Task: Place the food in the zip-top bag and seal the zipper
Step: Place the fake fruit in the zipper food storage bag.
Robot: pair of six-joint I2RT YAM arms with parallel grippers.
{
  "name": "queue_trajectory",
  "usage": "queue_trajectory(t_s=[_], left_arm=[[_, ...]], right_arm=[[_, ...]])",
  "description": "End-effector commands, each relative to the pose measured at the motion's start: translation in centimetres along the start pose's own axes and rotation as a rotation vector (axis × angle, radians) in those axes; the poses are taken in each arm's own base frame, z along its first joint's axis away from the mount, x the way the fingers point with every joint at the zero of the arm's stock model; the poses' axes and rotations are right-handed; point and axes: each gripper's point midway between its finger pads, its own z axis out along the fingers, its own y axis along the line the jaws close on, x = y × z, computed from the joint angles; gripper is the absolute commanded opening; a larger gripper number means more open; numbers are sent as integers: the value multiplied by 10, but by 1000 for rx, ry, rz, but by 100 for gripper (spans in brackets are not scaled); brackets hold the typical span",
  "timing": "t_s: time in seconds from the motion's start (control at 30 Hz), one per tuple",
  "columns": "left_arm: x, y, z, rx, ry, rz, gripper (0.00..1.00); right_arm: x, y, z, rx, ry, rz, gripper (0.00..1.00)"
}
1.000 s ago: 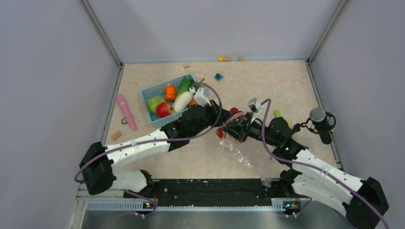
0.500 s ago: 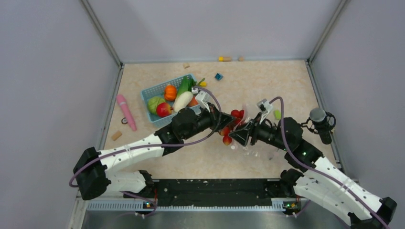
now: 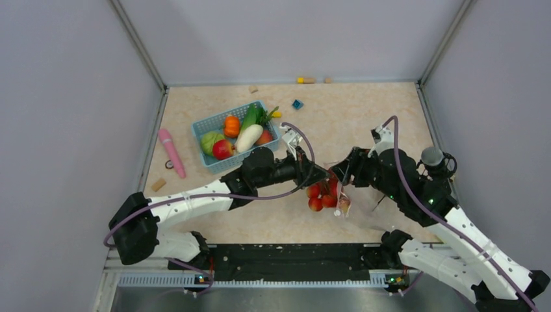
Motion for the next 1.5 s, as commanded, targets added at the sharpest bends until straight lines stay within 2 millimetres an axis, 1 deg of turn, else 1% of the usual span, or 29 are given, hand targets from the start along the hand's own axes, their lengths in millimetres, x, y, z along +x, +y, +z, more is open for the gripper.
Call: queue_trajectory(t_s=[0.0, 0.07, 0.17, 0.2, 0.3, 0.33, 0.43, 0.47, 0.5, 0.6, 0.7, 0.83, 0.97, 1.07, 1.17, 1.2, 1.27, 1.33, 1.37, 1.4, 1.47], left_arm=[[-35, -39, 6, 150, -87, 62, 0], [-35, -41, 7, 162, -83, 65, 0], [-35, -43, 8, 172, -79, 70, 0], [-36, -44, 8, 175, -79, 73, 0], [-36, -46, 10, 186, -67, 82, 0], [-35, -47, 10, 189, -61, 87, 0], [-35, -48, 11, 193, -53, 95, 0], [-35, -48, 12, 195, -52, 97, 0], [-35, -49, 12, 198, -49, 100, 0], [-34, -49, 15, 196, -28, 114, 0], [-30, -49, 17, 200, 10, 128, 0], [-20, -56, 15, 251, 60, 146, 0], [-14, -52, 15, 233, 91, 149, 0], [-11, -49, 15, 210, 98, 145, 0], [-21, -40, 14, 135, 51, 114, 0], [-27, -34, 12, 89, 15, 94, 0], [-41, -21, 8, -13, -69, 46, 0], [-55, -7, 0, -110, -155, 12, 0], [-64, 6, -5, -187, -210, -5, 0], [-70, 13, -11, -238, -246, -24, 0], [-76, 21, -19, -293, -287, -37, 0]], right_arm=[[-6, -22, -8, 154, 10, 2, 60], [-5, -26, -8, 181, 20, -6, 58], [-2, -25, -7, 185, 50, -12, 48], [0, -25, -7, 183, 65, -13, 43], [4, -24, -7, 178, 87, -12, 24], [5, -25, -7, 182, 90, -11, 19], [7, -27, -9, 192, 89, -5, 9], [6, -28, -10, 191, 86, -3, 3], [5, -26, -11, 183, 80, -2, 0], [0, -14, -12, 118, 60, 3, 0], [-6, 0, -12, 40, 27, 19, 0], [-16, 15, -11, -39, -25, 70, 0], [-26, 31, -12, -118, -77, 126, 0], [-26, 41, -9, -172, -77, 148, 0], [-17, 44, -3, -188, -36, 141, 0], [-14, 42, 0, -185, -29, 136, 0], [-3, 49, 3, -233, 18, 128, 0], [5, 58, 4, -296, 48, 116, 0], [8, 62, 4, -327, 56, 99, 0], [11, 65, 3, -360, 63, 78, 0], [14, 71, 3, -413, 63, 42, 0]])
